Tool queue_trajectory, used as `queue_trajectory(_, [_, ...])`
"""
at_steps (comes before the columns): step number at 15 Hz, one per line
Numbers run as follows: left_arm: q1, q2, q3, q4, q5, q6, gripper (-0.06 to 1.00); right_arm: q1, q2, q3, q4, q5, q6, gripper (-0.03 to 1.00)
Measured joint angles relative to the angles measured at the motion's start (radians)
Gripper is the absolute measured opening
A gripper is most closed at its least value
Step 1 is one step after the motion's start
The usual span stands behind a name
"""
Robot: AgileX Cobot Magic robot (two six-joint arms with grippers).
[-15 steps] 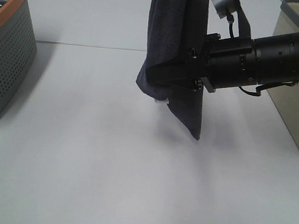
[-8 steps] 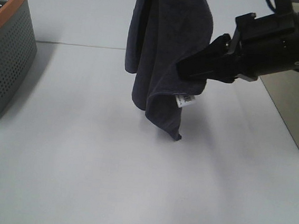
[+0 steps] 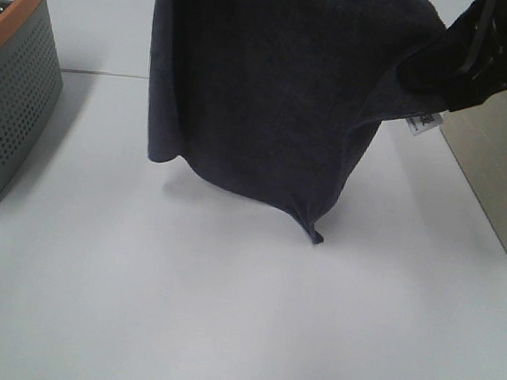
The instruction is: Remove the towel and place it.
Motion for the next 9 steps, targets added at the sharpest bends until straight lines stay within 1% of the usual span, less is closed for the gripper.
queue_trajectory(1, [0.000,0.000,0.000,0.018,0.036,-0.075,0.00,0.000,0.000,-0.004,-0.011,-0.017,0.007,0.02])
queue_trajectory(2, [0.000,0.000,0.000,0.027,0.116,-0.183,0.00,0.000,0.000,-0.004,-0.018,-0.061,0.015,0.02])
queue_trajectory(3, [0.000,0.000,0.000,0.035,0.130,-0.216,0.00,0.000,0.000,-0.004,-0.020,-0.083,0.006,0.02])
queue_trajectory(4, [0.000,0.000,0.000,0.053,0.126,-0.237,0.00,0.000,0.000,-0.004,-0.025,-0.113,-0.036,0.02])
queue_trajectory(5, [0.000,0.006,0.000,0.078,0.104,-0.255,0.00,0.000,0.005,-0.006,-0.026,-0.151,-0.096,0.02])
queue_trajectory(7, [0.006,0.034,0.000,0.150,0.008,-0.307,0.00,0.000,0.032,-0.027,-0.026,-0.242,-0.243,0.02])
queue_trajectory(9, [0.053,0.076,0.000,0.168,-0.083,-0.382,0.00,0.000,0.085,-0.057,-0.026,-0.325,-0.364,0.02])
